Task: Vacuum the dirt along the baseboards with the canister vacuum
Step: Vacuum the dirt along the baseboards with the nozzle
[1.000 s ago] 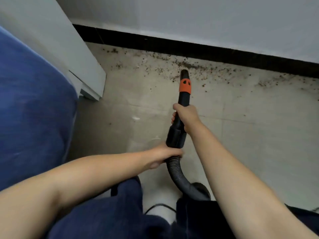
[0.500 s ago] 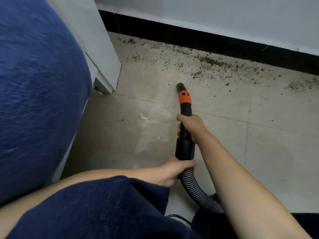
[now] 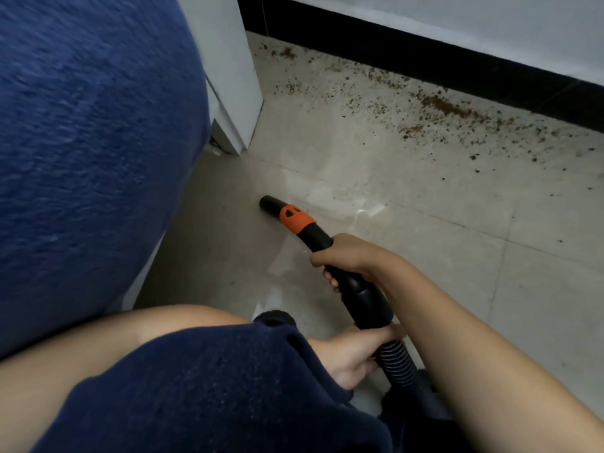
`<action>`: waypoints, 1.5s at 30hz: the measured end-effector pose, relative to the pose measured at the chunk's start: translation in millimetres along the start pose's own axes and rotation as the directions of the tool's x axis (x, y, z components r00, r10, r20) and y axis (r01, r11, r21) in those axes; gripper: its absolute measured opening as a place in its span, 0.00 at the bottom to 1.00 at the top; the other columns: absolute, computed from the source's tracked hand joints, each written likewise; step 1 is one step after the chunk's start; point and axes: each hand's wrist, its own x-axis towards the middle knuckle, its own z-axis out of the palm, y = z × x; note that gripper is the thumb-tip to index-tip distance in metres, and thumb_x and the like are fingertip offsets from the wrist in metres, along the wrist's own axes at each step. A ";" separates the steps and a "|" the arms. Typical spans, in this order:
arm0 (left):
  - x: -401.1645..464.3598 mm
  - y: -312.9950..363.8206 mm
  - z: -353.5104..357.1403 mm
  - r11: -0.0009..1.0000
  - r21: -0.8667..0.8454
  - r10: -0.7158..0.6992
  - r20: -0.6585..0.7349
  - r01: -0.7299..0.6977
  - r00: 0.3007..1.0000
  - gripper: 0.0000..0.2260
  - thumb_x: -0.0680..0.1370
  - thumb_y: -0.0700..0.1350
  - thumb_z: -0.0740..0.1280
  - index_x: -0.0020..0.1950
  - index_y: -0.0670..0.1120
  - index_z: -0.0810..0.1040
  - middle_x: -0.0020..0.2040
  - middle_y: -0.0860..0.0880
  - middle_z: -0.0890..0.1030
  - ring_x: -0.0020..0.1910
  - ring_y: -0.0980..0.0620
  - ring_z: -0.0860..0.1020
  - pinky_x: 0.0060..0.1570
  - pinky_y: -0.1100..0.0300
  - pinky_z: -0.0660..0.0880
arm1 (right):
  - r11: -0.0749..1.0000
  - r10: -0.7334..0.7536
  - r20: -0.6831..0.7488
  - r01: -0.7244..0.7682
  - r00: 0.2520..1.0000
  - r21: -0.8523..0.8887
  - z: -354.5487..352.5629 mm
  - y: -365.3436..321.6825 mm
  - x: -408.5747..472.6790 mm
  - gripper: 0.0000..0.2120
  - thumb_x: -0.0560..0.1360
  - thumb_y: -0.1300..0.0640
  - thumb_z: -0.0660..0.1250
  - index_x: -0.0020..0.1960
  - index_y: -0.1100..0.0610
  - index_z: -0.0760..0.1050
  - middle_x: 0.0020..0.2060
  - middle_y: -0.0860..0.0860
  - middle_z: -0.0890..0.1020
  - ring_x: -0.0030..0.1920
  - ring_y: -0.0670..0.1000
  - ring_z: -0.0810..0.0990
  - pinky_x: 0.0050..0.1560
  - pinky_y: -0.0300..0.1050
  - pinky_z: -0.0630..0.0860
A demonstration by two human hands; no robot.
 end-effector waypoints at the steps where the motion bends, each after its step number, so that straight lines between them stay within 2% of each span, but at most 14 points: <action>1: 0.2 1.2 -1.5 1.000 -0.005 0.019 -0.025 -0.019 0.999 0.18 0.75 0.40 0.70 0.64 0.40 0.75 0.62 0.41 0.78 0.63 0.45 0.76 0.65 0.53 0.72 | 1.000 -0.009 -0.002 0.009 1.000 -0.004 1.7 -2.1 2.5 0.06 0.73 0.62 0.65 0.48 0.62 0.70 0.26 0.54 0.74 0.23 0.50 0.72 0.30 0.43 0.74; 3: 0.6 6.6 -5.0 0.999 0.007 0.051 -0.078 -0.051 0.996 0.16 0.75 0.40 0.70 0.62 0.40 0.76 0.59 0.42 0.80 0.59 0.46 0.78 0.61 0.55 0.74 | 0.998 -0.044 -0.056 0.047 0.997 0.044 2.7 -5.1 6.5 0.05 0.73 0.62 0.65 0.46 0.62 0.70 0.26 0.54 0.74 0.23 0.51 0.72 0.29 0.42 0.73; 5: 2.1 12.6 -7.8 0.995 0.051 0.088 -0.128 -0.082 0.988 0.12 0.74 0.39 0.70 0.58 0.40 0.77 0.52 0.43 0.80 0.51 0.48 0.79 0.51 0.59 0.77 | 0.981 -0.072 -0.173 0.101 0.982 0.163 -2.7 -3.6 9.3 0.04 0.74 0.64 0.64 0.43 0.61 0.69 0.26 0.55 0.73 0.22 0.51 0.71 0.27 0.41 0.72; 8: 5.1 19.7 -6.1 0.979 0.179 0.128 -0.167 -0.097 0.978 0.07 0.73 0.37 0.69 0.50 0.41 0.77 0.39 0.46 0.79 0.37 0.52 0.76 0.37 0.64 0.74 | 0.914 -0.045 -0.356 0.182 0.933 0.362 -19.3 5.7 9.7 0.05 0.73 0.65 0.64 0.41 0.61 0.68 0.24 0.55 0.71 0.21 0.51 0.70 0.26 0.41 0.71; 12: 9.6 32.7 0.0 0.941 0.318 0.179 -0.176 -0.117 0.968 0.07 0.72 0.38 0.68 0.48 0.43 0.76 0.35 0.48 0.76 0.36 0.53 0.75 0.38 0.63 0.72 | 0.815 0.053 -0.504 0.255 0.862 0.521 -42.0 13.3 8.8 0.05 0.73 0.65 0.64 0.42 0.61 0.68 0.23 0.55 0.71 0.20 0.51 0.69 0.25 0.41 0.71; 14: 11.3 41.8 2.7 0.921 0.361 0.225 -0.183 -0.148 0.957 0.05 0.69 0.39 0.69 0.44 0.43 0.75 0.33 0.48 0.76 0.34 0.53 0.75 0.35 0.64 0.72 | 0.787 0.075 -0.515 0.266 0.854 0.556 -50.0 8.0 11.3 0.05 0.73 0.65 0.64 0.41 0.61 0.68 0.24 0.55 0.71 0.21 0.52 0.69 0.25 0.41 0.71; 17: 12.0 54.1 4.0 0.911 0.378 0.275 -0.256 -0.166 0.927 0.03 0.72 0.38 0.68 0.44 0.43 0.75 0.33 0.48 0.78 0.33 0.53 0.76 0.33 0.65 0.73 | 0.803 0.037 -0.471 0.254 0.881 0.539 -52.3 -9.5 18.6 0.05 0.73 0.65 0.64 0.41 0.62 0.68 0.25 0.55 0.71 0.21 0.52 0.69 0.26 0.41 0.71; 21: 10.3 62.6 -0.6 0.951 0.241 0.272 -0.356 -0.193 0.894 0.09 0.72 0.41 0.70 0.51 0.42 0.79 0.44 0.44 0.83 0.43 0.48 0.81 0.44 0.57 0.77 | 0.890 -0.044 -0.374 0.207 0.926 0.407 -36.8 -35.3 34.8 0.06 0.72 0.64 0.65 0.40 0.61 0.68 0.25 0.55 0.72 0.22 0.52 0.70 0.27 0.42 0.71; 25: 7.7 74.0 -3.3 0.963 0.138 0.271 -0.445 -0.234 0.854 0.10 0.73 0.40 0.68 0.54 0.39 0.79 0.43 0.43 0.81 0.41 0.48 0.79 0.40 0.59 0.73 | 0.933 -0.099 -0.320 0.199 0.942 0.299 -22.7 -58.1 51.8 0.06 0.72 0.64 0.66 0.39 0.61 0.69 0.25 0.55 0.72 0.21 0.51 0.70 0.28 0.42 0.72; 31: 9.5 87.4 -8.8 0.937 0.165 0.349 -0.516 -0.309 0.782 0.11 0.73 0.41 0.68 0.55 0.44 0.79 0.48 0.41 0.83 0.47 0.44 0.81 0.42 0.56 0.75 | 0.910 -0.114 -0.375 0.248 0.920 0.333 -21.7 -74.1 61.1 0.05 0.72 0.64 0.65 0.40 0.61 0.69 0.25 0.55 0.72 0.21 0.52 0.70 0.27 0.42 0.71; 34: 13.3 85.7 -10.7 0.931 0.228 0.360 -0.453 -0.284 0.816 0.14 0.72 0.39 0.69 0.57 0.45 0.78 0.48 0.43 0.83 0.47 0.46 0.81 0.47 0.54 0.78 | 0.877 -0.062 -0.468 0.272 0.882 0.396 -31.6 -60.8 54.7 0.05 0.72 0.63 0.65 0.40 0.62 0.70 0.26 0.55 0.73 0.22 0.52 0.71 0.26 0.42 0.72; 37: 15.8 82.0 -6.7 0.904 0.385 0.336 -0.365 -0.188 0.868 0.16 0.72 0.38 0.67 0.60 0.40 0.77 0.42 0.46 0.81 0.43 0.47 0.79 0.38 0.60 0.75 | 0.804 0.040 -0.552 0.301 0.833 0.513 -48.0 -34.7 43.1 0.05 0.73 0.63 0.65 0.42 0.61 0.69 0.26 0.55 0.73 0.22 0.52 0.71 0.26 0.41 0.72; 39: 16.6 82.4 -2.3 0.881 0.449 0.326 -0.353 -0.147 0.877 0.16 0.71 0.38 0.67 0.59 0.38 0.77 0.40 0.46 0.78 0.41 0.47 0.77 0.37 0.62 0.72 | 0.754 0.085 -0.570 0.322 0.817 0.573 -56.7 -24.8 37.5 0.05 0.73 0.64 0.65 0.41 0.60 0.68 0.26 0.55 0.72 0.22 0.51 0.71 0.26 0.41 0.72; 45: 14.1 92.7 -3.6 0.914 0.336 0.349 -0.369 -0.226 0.862 0.11 0.73 0.38 0.67 0.55 0.42 0.77 0.41 0.44 0.81 0.40 0.46 0.80 0.38 0.59 0.75 | 0.826 0.017 -0.517 0.280 0.856 0.490 -52.7 -49.8 48.6 0.05 0.73 0.64 0.65 0.44 0.62 0.68 0.27 0.55 0.73 0.23 0.52 0.71 0.27 0.42 0.72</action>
